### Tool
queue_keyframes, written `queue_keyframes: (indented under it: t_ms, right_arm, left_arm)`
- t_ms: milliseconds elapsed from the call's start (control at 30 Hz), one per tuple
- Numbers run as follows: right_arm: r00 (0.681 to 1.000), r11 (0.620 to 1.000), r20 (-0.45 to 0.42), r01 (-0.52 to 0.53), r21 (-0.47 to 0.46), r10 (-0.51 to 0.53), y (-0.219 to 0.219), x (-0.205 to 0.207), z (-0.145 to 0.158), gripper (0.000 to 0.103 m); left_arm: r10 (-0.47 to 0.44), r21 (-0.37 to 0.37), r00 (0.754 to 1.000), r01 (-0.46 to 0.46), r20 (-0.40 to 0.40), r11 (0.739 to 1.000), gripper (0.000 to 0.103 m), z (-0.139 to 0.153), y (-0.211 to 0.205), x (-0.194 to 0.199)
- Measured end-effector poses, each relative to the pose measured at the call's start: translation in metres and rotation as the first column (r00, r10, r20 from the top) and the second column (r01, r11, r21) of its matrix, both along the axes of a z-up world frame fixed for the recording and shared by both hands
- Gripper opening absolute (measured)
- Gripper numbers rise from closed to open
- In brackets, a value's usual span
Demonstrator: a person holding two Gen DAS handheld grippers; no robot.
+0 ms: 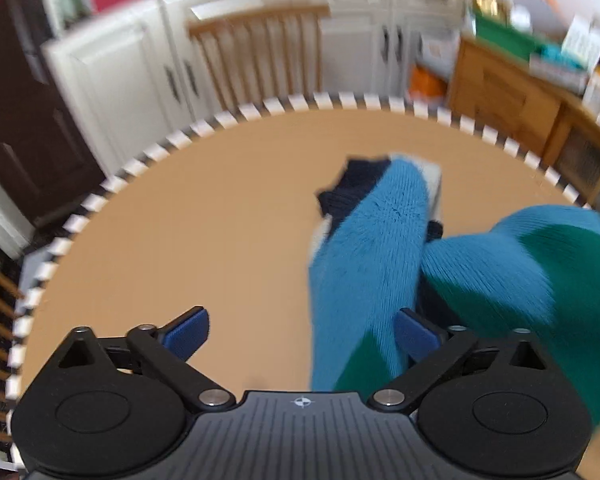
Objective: Fold clothes
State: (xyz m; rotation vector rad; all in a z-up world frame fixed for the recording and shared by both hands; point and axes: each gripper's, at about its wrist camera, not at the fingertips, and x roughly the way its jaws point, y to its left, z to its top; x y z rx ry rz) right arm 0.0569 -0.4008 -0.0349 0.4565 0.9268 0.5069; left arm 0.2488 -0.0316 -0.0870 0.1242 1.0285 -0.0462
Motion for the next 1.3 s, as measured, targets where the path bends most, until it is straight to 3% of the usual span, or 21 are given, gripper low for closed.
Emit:
queue_keyframes:
  t_ms: [33, 67, 100, 133, 167, 200, 300, 367, 467, 500, 567, 600, 633, 667, 767, 900, 1067, 1200, 1300]
  right_arm:
    - [1.0, 1.0, -0.012, 0.0, 0.011, 0.0, 0.001, 0.007, 0.004, 0.07]
    - [1.0, 1.0, -0.021, 0.008, 0.016, -0.008, 0.0, 0.014, 0.001, 0.073]
    - [1.0, 1.0, -0.023, 0.017, 0.014, -0.016, -0.002, 0.017, 0.004, 0.075]
    - [1.0, 1.0, -0.019, 0.023, 0.005, -0.023, -0.005, 0.02, 0.005, 0.076]
    - [1.0, 1.0, -0.007, 0.026, -0.001, -0.026, -0.006, 0.024, 0.009, 0.077]
    - [0.999, 0.999, 0.02, 0.036, -0.019, -0.036, -0.007, 0.03, 0.01, 0.08]
    - [0.992, 0.994, 0.115, 0.067, -0.089, -0.057, -0.005, 0.056, 0.013, 0.093]
    - [0.985, 0.983, 0.161, 0.086, -0.162, -0.059, 0.001, 0.087, 0.007, 0.096]
    - [0.998, 0.981, -0.019, 0.06, -0.182, -0.064, 0.013, 0.149, -0.034, 0.099]
    - [0.987, 0.99, -0.147, 0.052, -0.129, -0.071, 0.016, 0.167, -0.054, 0.099]
    - [0.928, 0.995, -0.371, 0.076, 0.064, -0.047, 0.019, 0.19, -0.093, 0.087]
    - [0.906, 0.976, -0.423, 0.111, 0.187, -0.022, 0.022, 0.193, -0.109, 0.045]
    - [0.9, 0.966, -0.436, 0.118, 0.23, -0.006, 0.03, 0.196, -0.116, 0.009]
    - [0.896, 0.955, -0.444, 0.125, 0.268, 0.008, 0.038, 0.199, -0.122, 0.007]
    - [0.939, 0.946, -0.344, 0.101, 0.308, 0.012, 0.059, 0.208, -0.095, 0.007]
    - [0.99, 0.921, -0.098, -0.059, 0.384, 0.105, 0.079, 0.213, -0.003, 0.007]
    - [0.966, 0.895, 0.2, -0.23, 0.381, 0.163, 0.07, 0.188, 0.117, 0.007]
    - [0.949, 0.918, 0.273, -0.242, 0.314, 0.157, 0.039, 0.149, 0.157, 0.007]
    - [0.963, 0.943, 0.181, -0.24, 0.233, 0.2, 0.023, 0.117, 0.136, 0.007]
  left_arm:
    - [-0.007, -0.004, 0.999, 0.007, -0.053, 1.0, 0.095, -0.01, -0.005, 0.017]
    - [-0.012, -0.039, 0.995, 0.008, -0.095, 0.999, 0.084, -0.018, -0.007, 0.028]
    - [-0.016, -0.089, 0.991, 0.004, -0.13, 0.996, 0.059, -0.024, -0.009, 0.037]
    - [-0.011, -0.159, 0.987, -0.015, -0.16, 0.987, 0.043, -0.027, -0.009, 0.041]
    - [0.022, -0.204, 0.985, -0.058, -0.173, 0.977, 0.038, -0.027, -0.008, 0.042]
    - [0.047, -0.212, 0.984, -0.083, -0.17, 0.974, 0.026, -0.026, -0.009, 0.04]
    - [0.047, -0.203, 0.99, -0.073, -0.132, 0.976, 0.013, -0.016, -0.01, 0.026]
    - [0.053, -0.214, 0.993, -0.075, -0.108, 0.974, 0.012, -0.008, -0.007, 0.016]
    - [0.12, -0.309, 0.986, -0.151, -0.118, 0.939, 0.011, 0.002, 0.013, 0.001]
    - [0.148, -0.344, 0.981, -0.183, -0.126, 0.921, 0.011, 0.004, 0.021, -0.004]
    - [0.202, -0.414, 0.969, -0.245, -0.144, 0.877, 0.011, 0.009, 0.038, -0.012]
    - [0.224, -0.442, 0.963, -0.269, -0.153, 0.856, 0.011, 0.011, 0.046, -0.013]
    - [0.245, -0.471, 0.957, -0.291, -0.158, 0.833, 0.011, 0.014, 0.055, -0.015]
    - [0.269, -0.495, 0.95, -0.311, -0.156, 0.811, 0.011, 0.02, 0.064, -0.017]
    - [0.347, -0.526, 0.929, -0.36, -0.126, 0.77, 0.01, 0.04, 0.09, -0.021]
    - [0.428, -0.585, 0.904, -0.354, -0.013, 0.729, 0.01, 0.097, 0.125, -0.033]
    - [0.435, -0.661, 0.881, -0.216, 0.184, 0.718, 0.011, 0.199, 0.14, -0.08]
    - [0.413, -0.702, 0.878, -0.136, 0.241, 0.699, 0.011, 0.253, 0.139, -0.132]
    - [0.39, -0.661, 0.905, -0.189, 0.17, 0.726, 0.012, 0.24, 0.131, -0.165]
